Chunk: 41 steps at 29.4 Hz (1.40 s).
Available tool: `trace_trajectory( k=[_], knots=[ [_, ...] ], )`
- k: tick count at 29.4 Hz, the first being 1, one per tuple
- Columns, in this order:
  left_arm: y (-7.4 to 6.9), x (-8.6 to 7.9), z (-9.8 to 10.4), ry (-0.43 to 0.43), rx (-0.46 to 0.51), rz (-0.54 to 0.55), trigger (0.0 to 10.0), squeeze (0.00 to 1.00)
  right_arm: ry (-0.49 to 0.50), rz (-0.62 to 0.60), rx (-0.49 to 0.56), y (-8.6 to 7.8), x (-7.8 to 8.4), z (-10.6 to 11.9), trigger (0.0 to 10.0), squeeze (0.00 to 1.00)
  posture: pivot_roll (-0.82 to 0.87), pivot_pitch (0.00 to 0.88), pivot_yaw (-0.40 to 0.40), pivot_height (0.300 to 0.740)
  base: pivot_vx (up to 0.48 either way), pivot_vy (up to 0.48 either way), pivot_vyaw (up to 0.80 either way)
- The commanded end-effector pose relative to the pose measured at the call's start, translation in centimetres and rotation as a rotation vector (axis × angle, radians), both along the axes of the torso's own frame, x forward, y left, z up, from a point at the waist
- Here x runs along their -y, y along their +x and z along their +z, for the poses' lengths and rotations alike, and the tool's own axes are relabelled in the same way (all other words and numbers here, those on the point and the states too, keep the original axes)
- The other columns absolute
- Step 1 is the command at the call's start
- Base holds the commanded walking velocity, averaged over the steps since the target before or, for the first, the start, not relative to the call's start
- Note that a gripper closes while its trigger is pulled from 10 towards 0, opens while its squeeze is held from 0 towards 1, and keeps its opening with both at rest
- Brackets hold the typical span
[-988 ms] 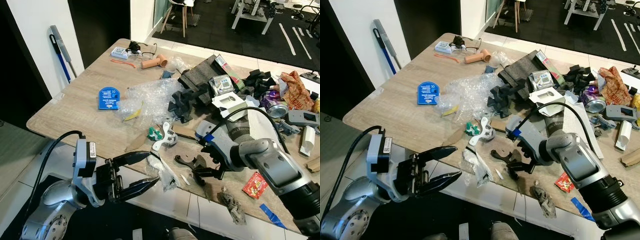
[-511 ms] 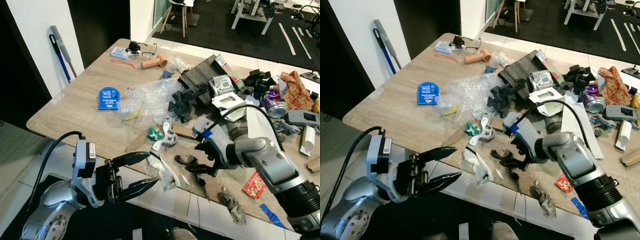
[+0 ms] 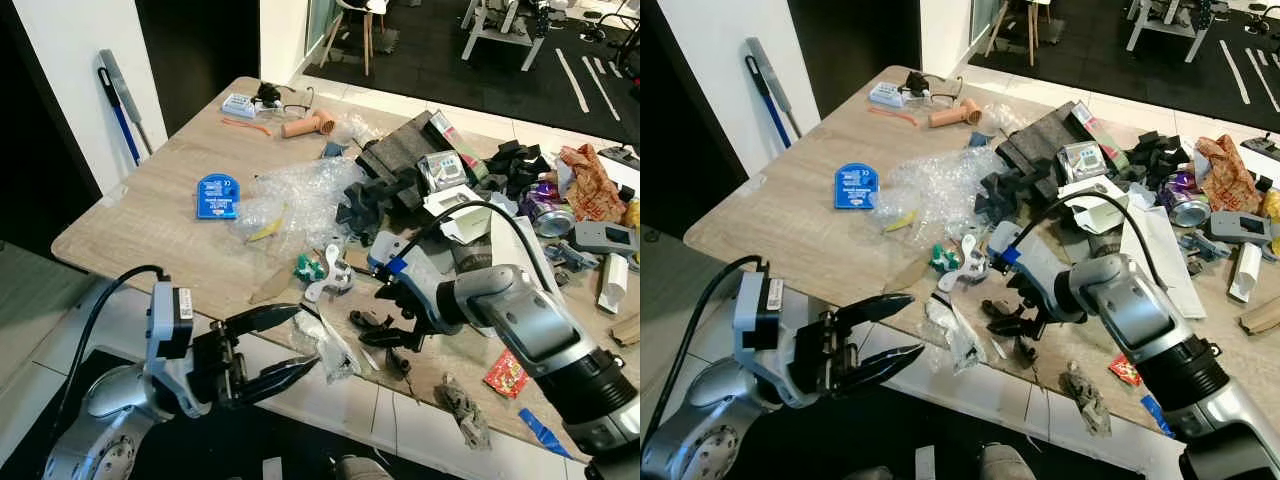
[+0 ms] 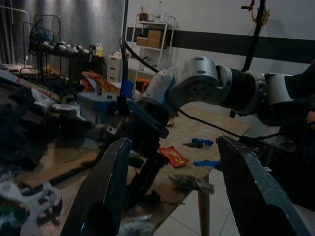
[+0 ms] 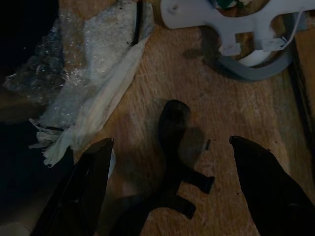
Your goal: Picking trash to rubbish bin
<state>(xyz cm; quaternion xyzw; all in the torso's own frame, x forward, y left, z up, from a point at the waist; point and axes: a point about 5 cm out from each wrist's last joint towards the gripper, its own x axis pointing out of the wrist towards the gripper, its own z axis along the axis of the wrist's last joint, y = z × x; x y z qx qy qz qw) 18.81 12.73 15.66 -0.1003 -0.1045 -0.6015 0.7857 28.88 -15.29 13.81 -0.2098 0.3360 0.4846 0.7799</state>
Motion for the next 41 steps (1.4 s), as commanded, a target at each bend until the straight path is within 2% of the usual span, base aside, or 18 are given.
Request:
trace_trajectory(
  k=[1,5,8,9,12,15,18,20,22,24,25,26,27,31,34,36,39,41],
  knots=[
    [-0.1,0.6,0.2,0.002,0.004,-0.001,10.0,0.0,-0.019,0.002,-0.027,-0.2,0.3,-0.3,10.0,0.0,-0.11,0.0,-0.081,0.74,0.0,0.0,0.0],
    [0.2,0.6,0.8,-0.012,0.017,0.028,10.0,0.0,-0.015,0.033,-0.052,-1.0,0.6,-0.1,10.0,0.0,-0.1,0.0,-0.094,0.74,0.0,0.0,0.0],
    [1.1,0.7,0.9,-0.012,0.016,0.055,10.0,0.0,-0.014,0.041,-0.061,-1.5,0.9,0.1,10.0,0.0,-0.1,0.0,-0.092,0.74,0.0,0.0,0.0],
    [1.7,0.4,0.9,0.01,0.019,0.092,10.0,0.0,0.002,0.035,-0.06,-1.7,1.4,1.0,10.0,0.0,-0.09,0.0,-0.096,0.74,0.0,0.0,0.0],
    [1.7,0.2,0.9,0.023,0.019,0.105,10.0,0.0,0.013,0.029,-0.056,-1.7,1.7,1.5,10.0,0.0,-0.09,0.0,-0.096,0.74,0.0,0.0,0.0],
    [1.2,-0.5,1.1,0.033,0.027,0.14,10.0,0.0,0.055,-0.014,-0.029,-1.7,2.5,3.2,10.0,0.0,-0.1,0.0,-0.091,0.74,0.0,0.0,0.0],
    [1.7,-1.1,1.5,0.025,0.038,0.181,10.0,0.0,0.085,-0.049,0.005,-1.0,2.8,4.3,10.0,0.0,-0.1,0.0,-0.091,0.74,0.0,0.0,0.0],
    [2.3,-1.6,1.9,0.02,0.057,0.234,10.0,0.0,0.135,-0.094,0.064,-0.1,3.1,5.4,10.0,0.0,-0.1,0.0,-0.089,0.74,0.0,0.0,0.0],
    [3.3,-2.5,2.7,-0.001,0.085,0.339,10.0,0.0,0.233,-0.197,0.168,1.4,3.2,6.9,10.0,0.0,-0.1,0.0,-0.083,0.74,0.0,0.0,0.0],
    [3.3,-2.5,2.7,-0.001,0.085,0.339,10.0,0.0,0.233,-0.197,0.168,1.4,3.2,6.9,10.0,0.0,-0.1,0.0,-0.083,0.74,0.0,0.0,0.0],
    [3.7,-2.8,2.9,-0.011,0.089,0.377,10.0,0.0,0.287,-0.227,0.197,1.7,3.0,7.2,10.0,0.0,-0.1,0.0,-0.077,0.74,0.0,0.0,0.0],
    [4.2,-3.5,2.7,-0.006,0.08,0.463,10.0,0.0,0.349,-0.275,0.214,1.9,2.6,6.8,10.0,0.0,-0.11,0.011,-0.059,0.74,0.0,0.0,0.0],
    [4.2,-3.5,2.7,-0.006,0.08,0.463,10.0,0.0,0.349,-0.275,0.214,1.9,2.6,6.8,10.0,0.0,-0.11,0.011,-0.059,0.74,0.0,0.0,0.0],
    [5.1,-4.9,1.7,0.011,0.036,0.674,10.0,0.0,0.436,-0.415,0.207,2.0,1.9,5.0,10.0,0.0,-0.1,0.04,-0.047,0.74,0.0,0.0,0.0],
    [5.1,-4.9,1.8,0.008,0.031,0.69,10.0,0.0,0.426,-0.404,0.178,1.7,1.8,4.6,10.0,0.0,-0.1,0.048,-0.043,0.74,0.0,0.0,0.0],
    [4.7,-4.7,1.9,0.001,0.025,0.692,10.0,0.0,0.335,-0.307,0.085,0.1,1.7,3.8,10.0,0.0,-0.1,0.069,-0.036,0.74,0.0,0.0,0.0],
    [4.3,-4.3,2.0,-0.002,0.018,0.664,10.0,0.0,0.234,-0.273,-0.003,-1.2,3.1,4.0,10.0,0.0,-0.11,0.089,-0.036,0.74,0.0,0.0,0.0],
    [4.3,-4.3,2.0,-0.002,0.018,0.664,10.0,0.0,0.234,-0.273,-0.003,-1.2,3.1,4.0,10.0,0.0,-0.11,0.089,-0.036,0.74,0.0,0.0,0.0]
  ],
)
